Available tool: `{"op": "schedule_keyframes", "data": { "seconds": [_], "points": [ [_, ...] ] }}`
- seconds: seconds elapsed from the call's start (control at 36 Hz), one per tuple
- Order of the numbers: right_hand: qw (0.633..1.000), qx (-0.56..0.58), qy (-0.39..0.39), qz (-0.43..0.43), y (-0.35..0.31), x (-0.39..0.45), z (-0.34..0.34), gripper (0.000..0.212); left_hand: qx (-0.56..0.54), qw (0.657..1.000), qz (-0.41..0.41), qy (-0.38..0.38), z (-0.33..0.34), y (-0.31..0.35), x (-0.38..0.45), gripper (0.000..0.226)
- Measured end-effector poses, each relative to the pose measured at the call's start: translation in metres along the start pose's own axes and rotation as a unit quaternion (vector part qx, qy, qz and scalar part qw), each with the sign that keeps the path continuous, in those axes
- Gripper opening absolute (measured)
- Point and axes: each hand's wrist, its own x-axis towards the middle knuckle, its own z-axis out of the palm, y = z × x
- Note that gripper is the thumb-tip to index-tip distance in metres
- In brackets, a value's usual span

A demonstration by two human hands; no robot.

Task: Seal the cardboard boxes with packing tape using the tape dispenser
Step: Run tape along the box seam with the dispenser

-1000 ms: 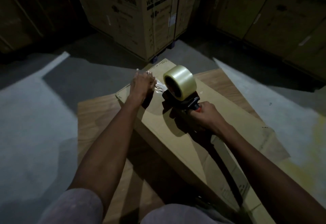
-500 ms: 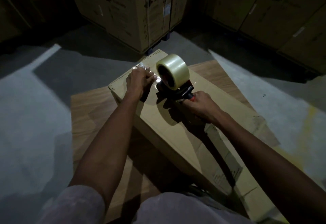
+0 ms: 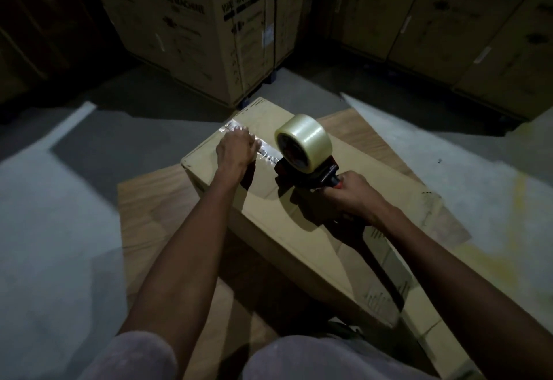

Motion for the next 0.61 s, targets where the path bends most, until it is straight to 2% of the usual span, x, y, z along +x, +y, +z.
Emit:
{"op": "schedule_keyframes", "data": {
  "seconds": [0.11, 0.17, 0.31, 0.47, 0.61],
  "points": [
    [1.0, 0.007, 0.014, 0.007, 0.0, -0.002, 0.003, 0.045, -0.038, 0.999, -0.005, -0.037, 0.004, 0.009, -0.006, 0.029],
    [1.0, 0.009, 0.013, 0.007, -0.002, -0.003, 0.004, 0.048, -0.05, 0.998, -0.005, -0.025, 0.008, 0.011, -0.013, 0.03],
    [1.0, 0.013, 0.016, 0.002, -0.003, -0.003, 0.005, 0.044, -0.109, 0.99, -0.084, 0.011, 0.009, 0.022, -0.024, 0.039],
    [1.0, -0.006, 0.012, -0.011, 0.002, -0.003, 0.0, 0.037, -0.101, 0.989, -0.106, 0.01, 0.01, 0.027, -0.026, 0.041],
    [0.999, 0.021, -0.02, -0.022, 0.0, -0.005, -0.008, 0.037, -0.08, 0.989, -0.127, 0.008, 0.007, 0.033, -0.026, 0.041]
  ]
}}
